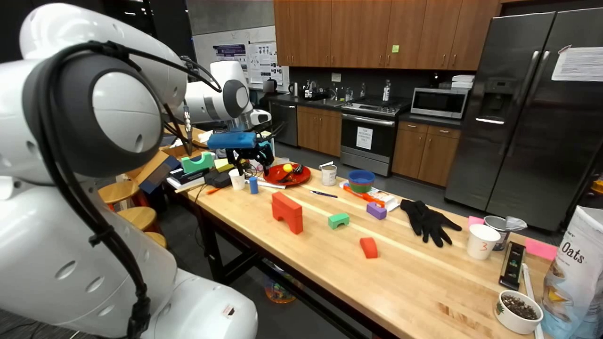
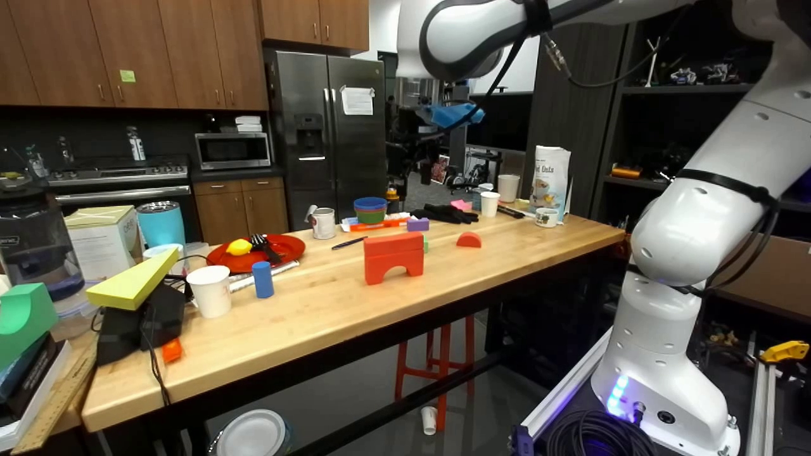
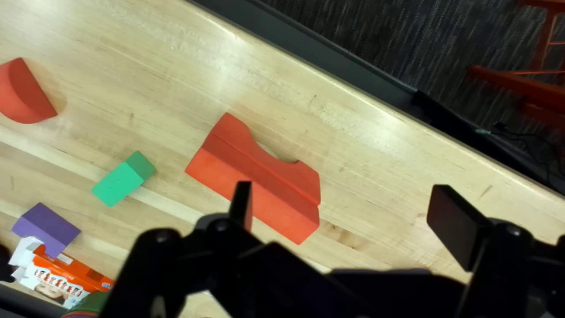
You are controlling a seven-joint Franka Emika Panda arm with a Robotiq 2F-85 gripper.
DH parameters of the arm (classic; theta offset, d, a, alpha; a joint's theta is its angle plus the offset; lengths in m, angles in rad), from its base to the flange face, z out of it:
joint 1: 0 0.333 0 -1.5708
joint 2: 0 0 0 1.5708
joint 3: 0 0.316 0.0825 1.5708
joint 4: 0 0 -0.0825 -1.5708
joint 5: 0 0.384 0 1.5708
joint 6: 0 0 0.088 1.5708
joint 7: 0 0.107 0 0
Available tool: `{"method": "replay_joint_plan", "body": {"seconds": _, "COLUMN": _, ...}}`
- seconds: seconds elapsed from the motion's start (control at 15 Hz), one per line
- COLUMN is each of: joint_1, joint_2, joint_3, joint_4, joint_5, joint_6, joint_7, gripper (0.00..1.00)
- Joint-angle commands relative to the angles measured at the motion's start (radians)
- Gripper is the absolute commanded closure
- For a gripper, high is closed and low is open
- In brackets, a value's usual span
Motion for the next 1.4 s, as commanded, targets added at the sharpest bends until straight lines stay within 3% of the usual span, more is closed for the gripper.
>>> {"method": "replay_joint_plan", "body": {"seconds": 0.0, "joint_1": 0.018, "joint_2": 0.003, "joint_3": -0.015, "joint_4": 0.003, "joint_5": -0.008, "joint_6": -0.003, "joint_7": 0.007, "gripper": 0.00}}
{"method": "replay_joint_plan", "body": {"seconds": 1.33, "joint_1": 0.018, "joint_2": -0.013, "joint_3": -0.023, "joint_4": -0.025, "joint_5": 0.008, "joint_6": 0.021, "joint_7": 0.011, "gripper": 0.00}}
